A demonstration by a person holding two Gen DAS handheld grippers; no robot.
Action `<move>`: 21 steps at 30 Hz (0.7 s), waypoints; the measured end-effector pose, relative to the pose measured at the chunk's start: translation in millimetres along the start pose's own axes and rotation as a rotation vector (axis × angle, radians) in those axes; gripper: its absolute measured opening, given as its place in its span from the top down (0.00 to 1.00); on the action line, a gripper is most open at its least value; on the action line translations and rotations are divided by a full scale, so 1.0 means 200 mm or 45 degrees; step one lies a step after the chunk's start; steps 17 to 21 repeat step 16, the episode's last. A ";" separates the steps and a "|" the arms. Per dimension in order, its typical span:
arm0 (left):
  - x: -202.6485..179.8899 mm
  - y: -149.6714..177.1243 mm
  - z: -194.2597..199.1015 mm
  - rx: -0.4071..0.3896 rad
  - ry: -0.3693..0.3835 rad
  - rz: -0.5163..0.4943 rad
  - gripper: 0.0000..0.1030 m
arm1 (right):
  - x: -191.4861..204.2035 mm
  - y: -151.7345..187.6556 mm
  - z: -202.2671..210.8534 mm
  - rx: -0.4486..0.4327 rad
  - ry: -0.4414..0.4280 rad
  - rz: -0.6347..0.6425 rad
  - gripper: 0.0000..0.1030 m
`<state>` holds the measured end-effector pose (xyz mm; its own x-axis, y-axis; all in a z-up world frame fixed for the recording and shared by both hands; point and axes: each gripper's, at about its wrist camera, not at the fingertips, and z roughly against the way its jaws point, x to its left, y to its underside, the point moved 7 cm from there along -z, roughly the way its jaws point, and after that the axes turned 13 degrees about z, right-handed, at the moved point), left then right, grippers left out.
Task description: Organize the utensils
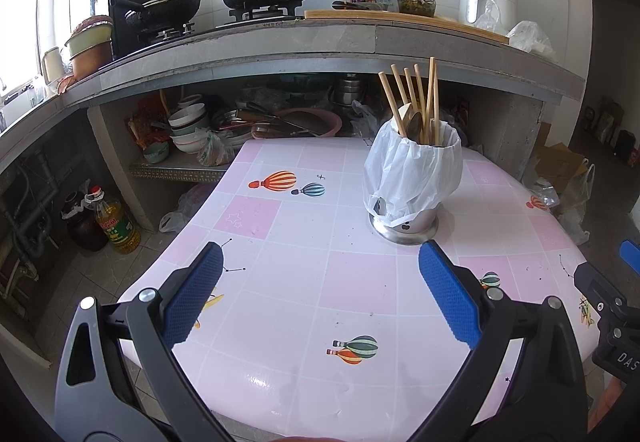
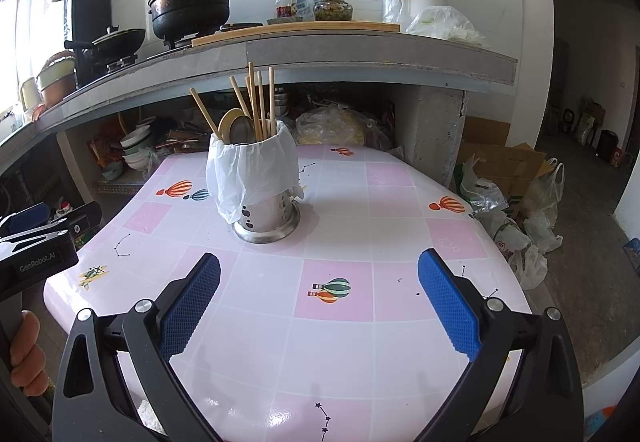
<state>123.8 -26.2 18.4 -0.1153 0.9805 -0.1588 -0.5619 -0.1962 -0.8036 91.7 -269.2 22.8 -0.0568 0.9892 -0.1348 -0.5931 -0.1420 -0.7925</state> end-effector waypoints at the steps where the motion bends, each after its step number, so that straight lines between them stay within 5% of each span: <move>1: 0.00 0.00 0.00 0.002 0.000 -0.002 0.08 | 0.00 0.00 0.00 0.000 0.000 0.000 0.06; 21: 0.02 0.02 0.00 0.014 0.005 -0.001 0.08 | 0.02 0.01 0.00 0.002 -0.005 0.002 0.06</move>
